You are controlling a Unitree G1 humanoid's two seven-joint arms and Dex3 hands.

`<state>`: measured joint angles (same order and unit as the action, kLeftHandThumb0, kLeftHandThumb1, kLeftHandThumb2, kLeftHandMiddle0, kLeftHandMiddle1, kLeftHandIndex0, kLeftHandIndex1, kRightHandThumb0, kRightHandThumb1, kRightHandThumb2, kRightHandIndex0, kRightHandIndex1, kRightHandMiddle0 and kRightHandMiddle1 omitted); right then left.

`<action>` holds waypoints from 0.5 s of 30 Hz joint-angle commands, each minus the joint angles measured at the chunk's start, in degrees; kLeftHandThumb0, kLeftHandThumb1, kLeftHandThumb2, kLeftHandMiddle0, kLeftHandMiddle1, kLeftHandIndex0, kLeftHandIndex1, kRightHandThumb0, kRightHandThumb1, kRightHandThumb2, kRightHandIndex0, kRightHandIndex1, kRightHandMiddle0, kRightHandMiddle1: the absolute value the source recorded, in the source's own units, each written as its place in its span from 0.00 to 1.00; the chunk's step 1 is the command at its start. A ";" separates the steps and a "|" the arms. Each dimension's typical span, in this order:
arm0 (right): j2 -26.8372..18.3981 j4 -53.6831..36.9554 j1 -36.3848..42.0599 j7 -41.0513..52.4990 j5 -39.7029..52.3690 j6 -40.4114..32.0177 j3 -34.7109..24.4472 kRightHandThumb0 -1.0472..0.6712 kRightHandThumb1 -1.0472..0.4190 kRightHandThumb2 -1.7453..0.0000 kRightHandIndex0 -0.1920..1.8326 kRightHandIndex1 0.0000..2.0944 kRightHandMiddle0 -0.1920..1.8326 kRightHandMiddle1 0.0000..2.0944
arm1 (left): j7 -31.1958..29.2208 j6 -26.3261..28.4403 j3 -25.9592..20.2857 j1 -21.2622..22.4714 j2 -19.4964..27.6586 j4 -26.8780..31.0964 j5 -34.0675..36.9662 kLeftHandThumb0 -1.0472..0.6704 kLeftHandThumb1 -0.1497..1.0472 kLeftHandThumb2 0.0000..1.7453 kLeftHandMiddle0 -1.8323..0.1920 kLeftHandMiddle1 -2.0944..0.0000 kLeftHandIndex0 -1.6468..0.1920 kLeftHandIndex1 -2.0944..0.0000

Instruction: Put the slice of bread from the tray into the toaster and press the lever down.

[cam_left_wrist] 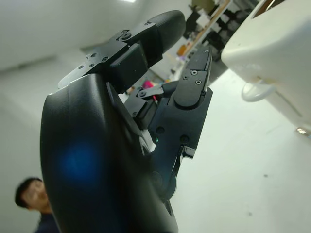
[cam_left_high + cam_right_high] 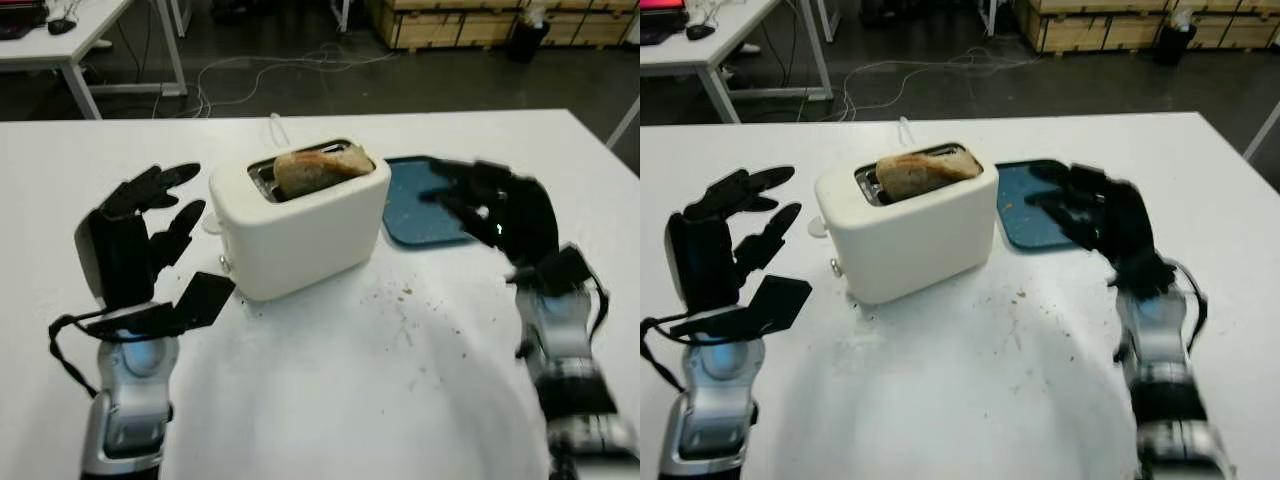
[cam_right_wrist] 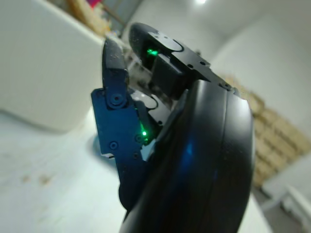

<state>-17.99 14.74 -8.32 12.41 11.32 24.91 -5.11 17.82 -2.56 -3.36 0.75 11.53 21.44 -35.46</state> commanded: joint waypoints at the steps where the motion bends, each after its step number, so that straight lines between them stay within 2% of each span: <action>1: 0.91 -3.19 2.28 -1.07 -0.83 -2.18 -0.77 0.39 0.09 0.83 0.60 0.25 0.60 0.03 | -2.48 -0.39 -0.57 -0.25 2.88 1.26 -1.64 0.51 0.79 0.00 0.35 0.61 0.25 0.88; 3: 1.42 -4.52 3.97 -1.25 -1.49 -2.77 -1.09 0.39 0.09 0.84 0.60 0.25 0.61 0.04 | -7.30 2.07 -1.04 -1.19 5.28 4.01 -2.65 0.52 0.80 0.00 0.26 0.71 0.20 0.93; 7: 2.62 -4.42 4.89 -1.78 -2.16 -1.87 -1.76 0.39 0.09 0.86 0.61 0.26 0.61 0.03 | -20.70 9.82 -0.82 -2.92 9.73 12.74 -9.50 0.50 0.81 0.00 0.18 0.88 0.20 0.99; 11: 3.88 -3.74 4.07 -2.68 -3.53 -0.02 -2.14 0.38 0.09 0.87 0.60 0.25 0.61 0.02 | -30.02 15.59 0.46 -3.00 9.86 19.60 -15.46 0.52 0.78 0.00 0.15 0.92 0.21 1.00; 15: 4.92 -3.94 3.29 -4.06 -5.29 0.31 -2.29 0.38 0.09 0.88 0.61 0.25 0.62 0.02 | -35.18 18.86 1.88 -1.93 8.69 22.18 -20.15 0.51 0.79 0.00 0.14 0.93 0.21 1.00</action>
<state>-13.68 10.88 -4.08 8.94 6.16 23.74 -6.96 -16.03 15.42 -2.10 -1.97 20.67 42.84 -53.64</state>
